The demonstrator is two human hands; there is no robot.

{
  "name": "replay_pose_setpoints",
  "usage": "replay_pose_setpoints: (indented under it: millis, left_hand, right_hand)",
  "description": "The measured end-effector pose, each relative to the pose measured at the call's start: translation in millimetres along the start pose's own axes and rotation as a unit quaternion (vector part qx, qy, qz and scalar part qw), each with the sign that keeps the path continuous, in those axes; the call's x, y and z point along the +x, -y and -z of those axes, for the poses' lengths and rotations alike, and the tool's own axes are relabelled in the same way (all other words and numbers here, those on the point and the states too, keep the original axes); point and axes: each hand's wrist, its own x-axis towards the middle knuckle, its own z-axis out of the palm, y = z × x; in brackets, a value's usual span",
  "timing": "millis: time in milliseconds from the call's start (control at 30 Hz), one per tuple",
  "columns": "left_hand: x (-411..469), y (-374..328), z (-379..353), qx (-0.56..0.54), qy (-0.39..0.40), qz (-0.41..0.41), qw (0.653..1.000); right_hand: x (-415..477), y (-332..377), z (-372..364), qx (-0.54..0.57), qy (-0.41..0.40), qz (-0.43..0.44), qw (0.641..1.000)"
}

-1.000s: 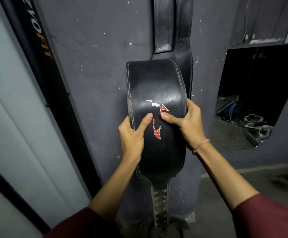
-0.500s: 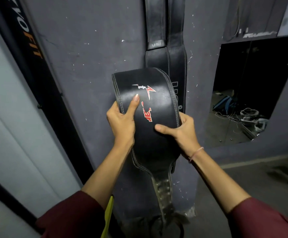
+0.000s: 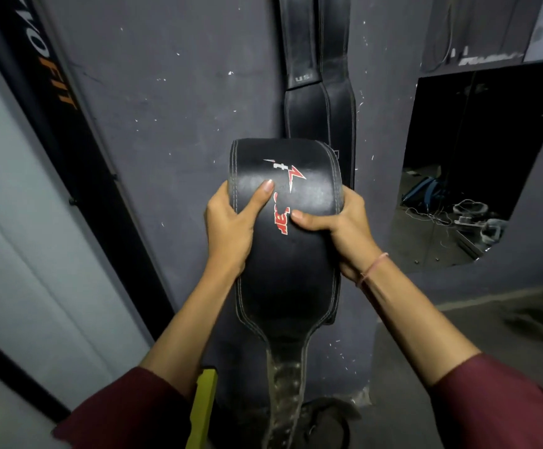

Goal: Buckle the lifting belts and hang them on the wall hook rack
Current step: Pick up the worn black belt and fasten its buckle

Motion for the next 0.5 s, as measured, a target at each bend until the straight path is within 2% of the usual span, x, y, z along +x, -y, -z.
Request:
replay_pose_setpoints:
  millis: [133,233,367,500]
  left_hand:
    - [-17,9,16,0.046,-0.034,-0.006,0.998]
    - [-47,30,24,0.034,-0.036,0.007,0.999]
    - [-101,70,26,0.037,-0.012,0.084,0.996]
    - [-119,83,21,0.012,-0.052,0.143,0.988]
  right_hand:
    - [2,-5,-13,-0.036,0.009,0.011,0.999]
    - [7,-2,-19,-0.04,0.016,0.019,0.999]
    - [16,11,-23,-0.054,0.021,0.035,0.998]
    - [16,17,-20,-0.061,0.039,0.047,0.996]
